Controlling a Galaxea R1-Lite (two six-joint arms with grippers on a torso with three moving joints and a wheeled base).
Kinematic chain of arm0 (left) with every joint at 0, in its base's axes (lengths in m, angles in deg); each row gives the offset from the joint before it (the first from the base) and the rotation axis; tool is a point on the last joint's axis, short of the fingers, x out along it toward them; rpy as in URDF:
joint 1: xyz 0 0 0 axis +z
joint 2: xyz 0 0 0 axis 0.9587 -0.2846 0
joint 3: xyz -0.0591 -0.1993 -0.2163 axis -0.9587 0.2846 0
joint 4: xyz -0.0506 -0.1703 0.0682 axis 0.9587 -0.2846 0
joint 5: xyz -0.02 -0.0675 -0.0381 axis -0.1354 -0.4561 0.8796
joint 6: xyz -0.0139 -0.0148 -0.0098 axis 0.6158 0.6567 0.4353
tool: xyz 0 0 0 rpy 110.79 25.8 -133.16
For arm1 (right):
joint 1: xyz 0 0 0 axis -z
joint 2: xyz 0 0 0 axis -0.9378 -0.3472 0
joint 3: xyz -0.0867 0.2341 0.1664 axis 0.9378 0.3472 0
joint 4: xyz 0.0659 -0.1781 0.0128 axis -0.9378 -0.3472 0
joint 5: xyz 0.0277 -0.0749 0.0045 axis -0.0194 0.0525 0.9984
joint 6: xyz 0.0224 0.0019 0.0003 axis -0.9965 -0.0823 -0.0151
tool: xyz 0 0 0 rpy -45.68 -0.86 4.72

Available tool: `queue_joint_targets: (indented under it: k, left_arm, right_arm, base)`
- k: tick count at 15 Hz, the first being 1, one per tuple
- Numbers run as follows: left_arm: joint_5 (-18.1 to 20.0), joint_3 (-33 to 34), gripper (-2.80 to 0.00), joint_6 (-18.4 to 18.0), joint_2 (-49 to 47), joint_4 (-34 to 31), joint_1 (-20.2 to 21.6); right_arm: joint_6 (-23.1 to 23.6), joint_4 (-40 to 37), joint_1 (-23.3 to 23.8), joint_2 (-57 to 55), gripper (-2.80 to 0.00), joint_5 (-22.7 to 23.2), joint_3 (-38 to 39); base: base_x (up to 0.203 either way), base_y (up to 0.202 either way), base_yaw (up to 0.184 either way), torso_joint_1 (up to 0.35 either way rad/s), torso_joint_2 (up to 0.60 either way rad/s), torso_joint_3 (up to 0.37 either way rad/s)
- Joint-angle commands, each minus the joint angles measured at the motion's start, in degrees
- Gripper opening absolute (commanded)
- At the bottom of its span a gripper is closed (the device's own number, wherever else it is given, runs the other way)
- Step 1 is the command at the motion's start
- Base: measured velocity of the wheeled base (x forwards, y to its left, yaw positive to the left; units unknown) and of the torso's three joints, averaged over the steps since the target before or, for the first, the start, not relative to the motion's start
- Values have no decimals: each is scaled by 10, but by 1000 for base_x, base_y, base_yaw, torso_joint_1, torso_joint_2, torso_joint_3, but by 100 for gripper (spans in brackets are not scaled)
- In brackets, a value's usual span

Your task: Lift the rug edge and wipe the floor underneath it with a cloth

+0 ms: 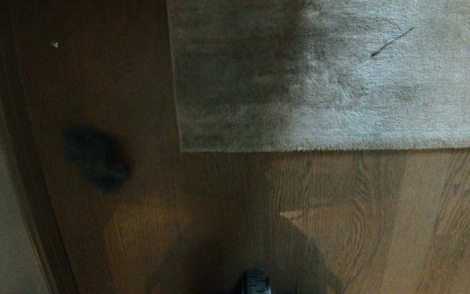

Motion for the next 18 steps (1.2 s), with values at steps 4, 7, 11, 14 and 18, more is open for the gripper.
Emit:
queue_joint_targets:
  k: [4, 7, 11, 14, 18]
  left_arm:
    - [0, -1, -280, 0, 0, 0, 0]
    - [0, 0, -280, 0, 0, 0, 0]
    - [0, 0, -280, 0, 0, 0, 0]
    - [0, 0, -280, 0, 0, 0, 0]
    - [0, 0, -280, 0, 0, 0, 0]
  right_arm:
    - [0, 0, 0, -1, -280, 1, 0]
    - [0, 0, 0, -1, -280, 0, 0]
    - [0, 0, 0, -1, -280, 0, 0]
    - [0, 0, 0, -1, -280, 0, 0]
    - [0, 0, 0, -1, -280, 0, 0]
  base:
    - [0, 0, 0, 0, 0, 0]
    - [0, 0, 0, 0, 0, 0]
    - [0, 0, 0, 0, 0, 0]
    - [0, 0, 0, 0, 0, 0]
    - [0, 0, 0, 0, 0, 0]
